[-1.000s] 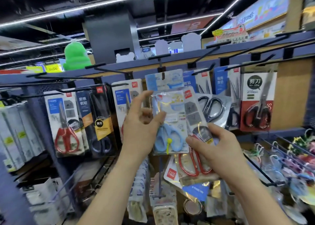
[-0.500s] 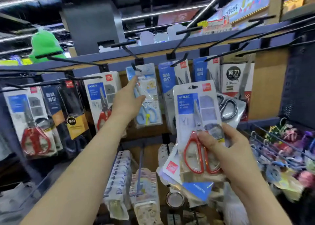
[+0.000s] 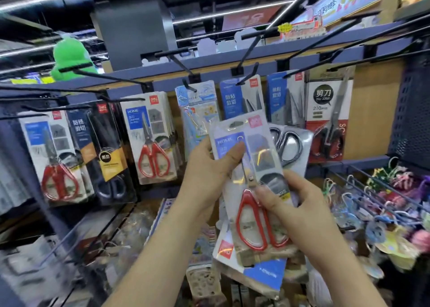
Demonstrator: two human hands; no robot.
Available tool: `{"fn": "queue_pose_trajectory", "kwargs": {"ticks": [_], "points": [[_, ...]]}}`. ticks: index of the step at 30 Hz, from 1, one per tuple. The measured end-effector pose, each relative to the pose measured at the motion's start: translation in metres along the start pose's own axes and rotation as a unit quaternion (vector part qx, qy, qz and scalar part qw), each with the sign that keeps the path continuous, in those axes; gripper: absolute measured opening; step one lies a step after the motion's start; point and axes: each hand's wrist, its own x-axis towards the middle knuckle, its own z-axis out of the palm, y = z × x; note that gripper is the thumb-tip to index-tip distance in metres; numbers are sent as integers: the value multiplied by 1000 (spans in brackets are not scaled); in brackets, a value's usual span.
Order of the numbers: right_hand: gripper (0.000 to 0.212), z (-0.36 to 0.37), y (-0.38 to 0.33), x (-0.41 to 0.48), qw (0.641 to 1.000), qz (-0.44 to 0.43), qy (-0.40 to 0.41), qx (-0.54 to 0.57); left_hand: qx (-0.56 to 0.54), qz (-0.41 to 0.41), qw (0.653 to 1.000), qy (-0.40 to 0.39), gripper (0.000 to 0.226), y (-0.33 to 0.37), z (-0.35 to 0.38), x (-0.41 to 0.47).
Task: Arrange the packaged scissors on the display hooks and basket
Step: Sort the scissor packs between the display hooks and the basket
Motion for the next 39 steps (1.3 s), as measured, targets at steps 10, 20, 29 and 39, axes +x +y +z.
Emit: {"fn": "queue_pose_trajectory", "kwargs": {"ticks": [10,20,29,39], "points": [[20,-18,2,-9,991,59,-111,-48,-159,5,984,83,21,14,-9,10],[16,7,3,-7,987,41,-140,-59,-145,12,980,139,4,29,-57,-3],[20,72,17,-1,966,71,-250,-8,-66,-15,964,256,23,43,-135,-30],[20,129,9,9,985,3,-172,-13,174,153,952,198,9,116,-157,24]]}}
